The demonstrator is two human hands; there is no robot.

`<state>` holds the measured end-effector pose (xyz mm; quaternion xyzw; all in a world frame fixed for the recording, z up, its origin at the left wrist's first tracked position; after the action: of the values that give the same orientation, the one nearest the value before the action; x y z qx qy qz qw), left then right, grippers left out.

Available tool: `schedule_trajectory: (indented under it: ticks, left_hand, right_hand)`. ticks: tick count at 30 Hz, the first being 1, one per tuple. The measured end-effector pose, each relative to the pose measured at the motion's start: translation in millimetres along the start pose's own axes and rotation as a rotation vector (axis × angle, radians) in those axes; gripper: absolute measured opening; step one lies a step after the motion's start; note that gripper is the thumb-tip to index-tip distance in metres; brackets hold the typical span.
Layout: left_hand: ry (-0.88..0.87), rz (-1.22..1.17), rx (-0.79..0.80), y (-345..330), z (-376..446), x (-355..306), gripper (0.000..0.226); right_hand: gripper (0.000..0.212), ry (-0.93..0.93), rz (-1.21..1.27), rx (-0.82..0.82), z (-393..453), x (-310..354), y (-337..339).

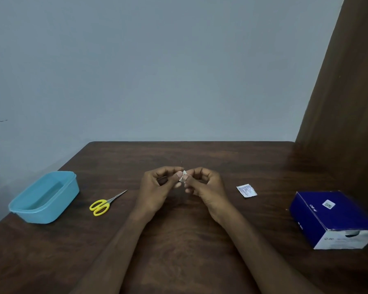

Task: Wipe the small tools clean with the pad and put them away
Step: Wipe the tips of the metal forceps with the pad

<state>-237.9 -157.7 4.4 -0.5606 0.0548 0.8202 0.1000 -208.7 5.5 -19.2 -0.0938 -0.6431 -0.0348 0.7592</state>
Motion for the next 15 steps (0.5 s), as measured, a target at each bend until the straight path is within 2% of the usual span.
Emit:
schedule_trajectory:
  ticks: [2,4,8,11,15]
  left_hand:
    - [0.005,0.016,0.022,-1,0,-1,0.015]
    - [0.001,0.07,0.031,-2,-1,-3,0.015]
    - [-0.087,0.343,-0.005,-5,-6,-11,0.01]
    - [-0.065,0.366,-0.067,-2,-5,-8,0.012]
    - [-0.002,0.318,-0.067,2,-4,-4,0.018]
  right_hand:
    - [0.012,-0.011,0.029,0.01,0,-1,0]
    - [0.012,0.04,-0.069,-0.062,2,1,10]
    - [0.02,0.098,-0.288,-0.16,4,4,23]
    - [0.016,0.101,-0.278,-0.153,6,2,21]
    - [0.015,0.152,-0.348,-0.21,7,10,24]
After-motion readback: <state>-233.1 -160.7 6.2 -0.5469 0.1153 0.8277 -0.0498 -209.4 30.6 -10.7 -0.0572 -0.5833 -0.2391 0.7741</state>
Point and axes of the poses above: each hand's wrist, its own z-axis towards the middle knuckle, its own y-axis out of the back of the hand, x = y × z, the point moved 9 cm from there along z, towards the middle knuckle, and after that the axes turned 4 degrees about -z, right-handed, at the moved point
